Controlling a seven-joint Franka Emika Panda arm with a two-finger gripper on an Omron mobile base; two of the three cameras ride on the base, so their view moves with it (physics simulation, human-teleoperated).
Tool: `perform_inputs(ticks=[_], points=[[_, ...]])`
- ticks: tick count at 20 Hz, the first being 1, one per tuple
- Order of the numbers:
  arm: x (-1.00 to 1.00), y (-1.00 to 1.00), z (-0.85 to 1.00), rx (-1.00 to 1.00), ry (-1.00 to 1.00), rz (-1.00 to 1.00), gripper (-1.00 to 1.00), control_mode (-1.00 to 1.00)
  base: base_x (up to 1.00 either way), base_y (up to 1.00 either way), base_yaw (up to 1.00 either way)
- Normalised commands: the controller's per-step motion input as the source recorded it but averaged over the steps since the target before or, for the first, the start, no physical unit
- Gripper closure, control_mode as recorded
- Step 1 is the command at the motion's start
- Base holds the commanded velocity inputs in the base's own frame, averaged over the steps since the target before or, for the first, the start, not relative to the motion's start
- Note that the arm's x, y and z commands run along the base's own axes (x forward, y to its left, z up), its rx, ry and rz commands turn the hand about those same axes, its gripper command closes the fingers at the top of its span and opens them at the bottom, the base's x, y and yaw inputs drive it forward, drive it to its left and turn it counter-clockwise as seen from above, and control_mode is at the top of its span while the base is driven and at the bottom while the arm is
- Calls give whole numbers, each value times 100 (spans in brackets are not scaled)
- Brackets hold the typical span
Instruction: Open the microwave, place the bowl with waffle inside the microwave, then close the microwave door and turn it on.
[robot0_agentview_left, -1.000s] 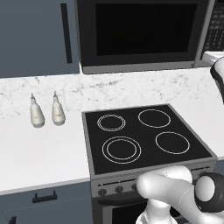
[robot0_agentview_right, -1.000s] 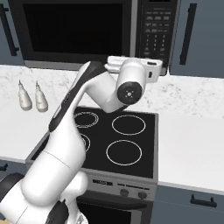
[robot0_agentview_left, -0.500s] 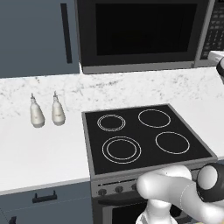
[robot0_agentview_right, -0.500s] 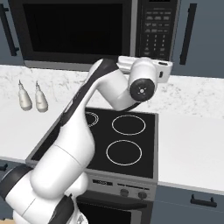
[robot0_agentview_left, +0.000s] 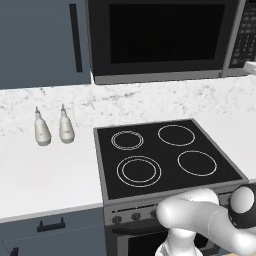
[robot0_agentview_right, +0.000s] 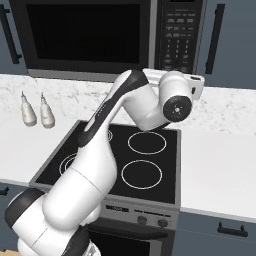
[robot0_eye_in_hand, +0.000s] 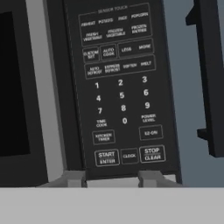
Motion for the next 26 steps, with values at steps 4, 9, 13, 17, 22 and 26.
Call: perform_inputs(ticks=[4,9,13,17,22,26], points=[[0,2,0,0,0,1,100,-100,0,0,0],[0,0,0,0,0,0,100,-100,0,0,0],[6,0,0,0,0,0,100,-100,0,0,0],[18,0,0,0,0,0,100,-100,0,0,0],[6,0,0,0,0,0,100,-100,0,0,0],[7,0,0,0,0,0,100,-100,0,0,0]])
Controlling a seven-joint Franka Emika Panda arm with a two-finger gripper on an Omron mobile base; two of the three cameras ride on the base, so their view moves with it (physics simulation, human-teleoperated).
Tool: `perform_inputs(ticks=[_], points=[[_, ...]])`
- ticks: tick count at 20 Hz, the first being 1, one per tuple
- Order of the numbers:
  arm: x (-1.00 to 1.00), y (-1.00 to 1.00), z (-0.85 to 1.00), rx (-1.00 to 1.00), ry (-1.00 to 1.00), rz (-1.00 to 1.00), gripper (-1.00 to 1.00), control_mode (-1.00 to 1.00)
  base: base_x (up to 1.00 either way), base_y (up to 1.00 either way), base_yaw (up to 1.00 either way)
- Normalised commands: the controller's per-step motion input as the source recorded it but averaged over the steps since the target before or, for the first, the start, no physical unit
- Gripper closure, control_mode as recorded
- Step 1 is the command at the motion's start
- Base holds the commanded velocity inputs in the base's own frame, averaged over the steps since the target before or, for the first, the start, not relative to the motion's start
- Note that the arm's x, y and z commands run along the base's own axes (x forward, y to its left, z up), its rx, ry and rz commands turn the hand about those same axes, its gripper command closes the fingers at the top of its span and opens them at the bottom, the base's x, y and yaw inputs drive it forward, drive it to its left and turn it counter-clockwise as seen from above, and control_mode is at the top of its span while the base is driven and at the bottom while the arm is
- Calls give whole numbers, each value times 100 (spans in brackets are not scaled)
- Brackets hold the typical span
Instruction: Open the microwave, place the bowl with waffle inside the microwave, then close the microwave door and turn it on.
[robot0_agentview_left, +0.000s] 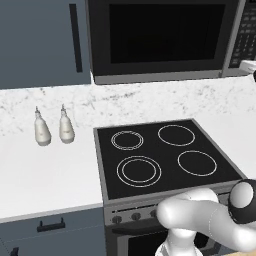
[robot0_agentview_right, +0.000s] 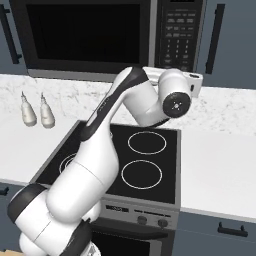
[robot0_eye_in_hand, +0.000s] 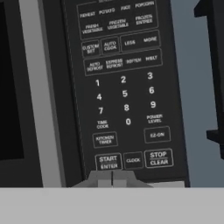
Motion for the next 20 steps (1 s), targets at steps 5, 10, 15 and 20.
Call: perform_inputs(ticks=[5,10,15,20], points=[[18,7,0,-5,3,-4,100,-100,0,0,0],[1,2,-1,-5,2,-1,100,-100,0,0,0],[0,0,-2,-4,4,0,100,-100,0,0,0],[0,0,-26,-4,13,0,100,-100,0,0,0]])
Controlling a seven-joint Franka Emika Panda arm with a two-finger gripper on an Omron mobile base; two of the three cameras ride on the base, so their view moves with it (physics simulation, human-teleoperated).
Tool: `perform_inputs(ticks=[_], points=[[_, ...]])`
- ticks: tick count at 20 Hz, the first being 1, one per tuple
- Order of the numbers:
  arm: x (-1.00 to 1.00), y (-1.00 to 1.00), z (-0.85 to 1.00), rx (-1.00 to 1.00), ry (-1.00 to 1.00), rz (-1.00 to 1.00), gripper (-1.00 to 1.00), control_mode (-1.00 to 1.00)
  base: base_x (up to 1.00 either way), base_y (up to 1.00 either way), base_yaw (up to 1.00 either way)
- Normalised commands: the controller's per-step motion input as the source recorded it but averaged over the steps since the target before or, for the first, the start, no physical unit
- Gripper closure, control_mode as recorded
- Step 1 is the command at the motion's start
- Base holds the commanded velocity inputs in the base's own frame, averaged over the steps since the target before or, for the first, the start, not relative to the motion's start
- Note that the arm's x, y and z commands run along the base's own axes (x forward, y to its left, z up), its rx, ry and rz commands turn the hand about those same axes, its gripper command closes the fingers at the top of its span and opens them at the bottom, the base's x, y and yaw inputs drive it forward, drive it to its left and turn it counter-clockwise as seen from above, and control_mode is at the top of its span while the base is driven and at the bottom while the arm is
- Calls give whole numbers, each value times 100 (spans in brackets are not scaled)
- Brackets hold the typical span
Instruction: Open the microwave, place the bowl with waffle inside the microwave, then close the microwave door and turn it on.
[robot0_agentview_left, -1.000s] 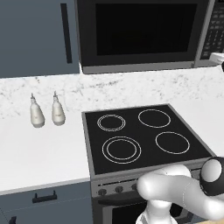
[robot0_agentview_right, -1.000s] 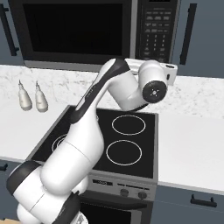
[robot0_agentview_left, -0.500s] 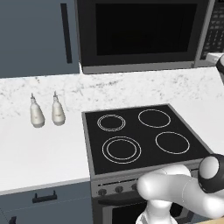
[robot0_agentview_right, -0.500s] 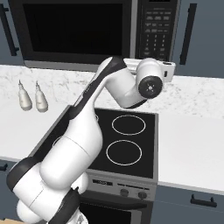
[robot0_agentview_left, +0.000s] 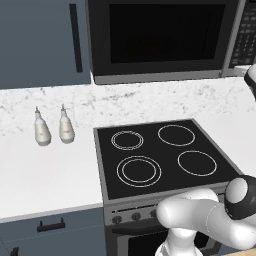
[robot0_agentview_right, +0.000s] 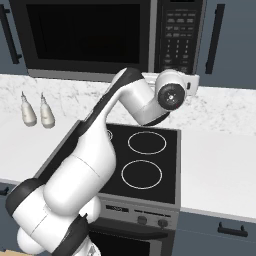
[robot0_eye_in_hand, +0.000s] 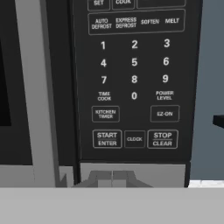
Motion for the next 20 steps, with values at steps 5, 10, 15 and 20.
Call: perform_inputs(ticks=[5,10,15,20], points=[[4,0,-1,0,2,0,100,-100,0,0,0],[21,0,0,0,0,0,100,-100,0,0,0],[24,0,0,0,0,0,100,-100,0,0,0],[18,0,0,0,0,0,100,-100,0,0,0]])
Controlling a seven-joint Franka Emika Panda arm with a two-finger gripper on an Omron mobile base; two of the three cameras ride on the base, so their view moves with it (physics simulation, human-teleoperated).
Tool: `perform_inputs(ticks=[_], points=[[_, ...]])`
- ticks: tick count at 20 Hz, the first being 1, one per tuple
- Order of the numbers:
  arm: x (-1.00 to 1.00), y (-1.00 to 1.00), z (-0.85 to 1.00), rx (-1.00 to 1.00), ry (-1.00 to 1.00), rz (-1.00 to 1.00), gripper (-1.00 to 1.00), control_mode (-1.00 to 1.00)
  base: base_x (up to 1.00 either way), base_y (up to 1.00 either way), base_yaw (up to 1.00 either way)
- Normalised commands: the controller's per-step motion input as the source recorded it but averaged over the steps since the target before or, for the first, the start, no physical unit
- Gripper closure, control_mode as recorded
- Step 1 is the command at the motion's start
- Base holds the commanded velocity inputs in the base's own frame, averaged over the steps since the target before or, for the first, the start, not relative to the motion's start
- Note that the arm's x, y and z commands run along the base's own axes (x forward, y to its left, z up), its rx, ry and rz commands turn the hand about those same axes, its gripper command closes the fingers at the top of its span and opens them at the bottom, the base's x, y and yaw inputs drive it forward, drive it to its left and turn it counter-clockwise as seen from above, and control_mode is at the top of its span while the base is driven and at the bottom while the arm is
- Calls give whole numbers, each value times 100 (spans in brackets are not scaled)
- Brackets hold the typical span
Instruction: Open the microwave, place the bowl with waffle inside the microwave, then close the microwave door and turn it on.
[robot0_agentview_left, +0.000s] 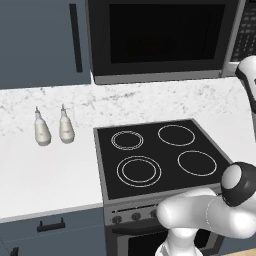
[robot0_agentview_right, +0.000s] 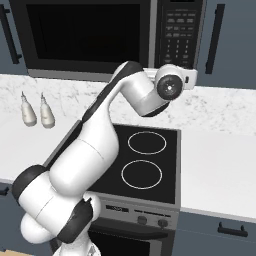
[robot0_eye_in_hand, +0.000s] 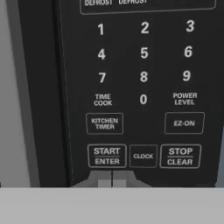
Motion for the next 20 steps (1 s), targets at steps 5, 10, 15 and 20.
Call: perform_inputs(ticks=[5,10,15,20], points=[[19,0,0,0,0,0,100,-100,0,0,0],[23,0,0,-1,0,0,100,-100,0,0,0],[25,0,0,0,0,0,100,-100,0,0,0],[17,1,-1,0,0,0,100,-100,0,0,0]])
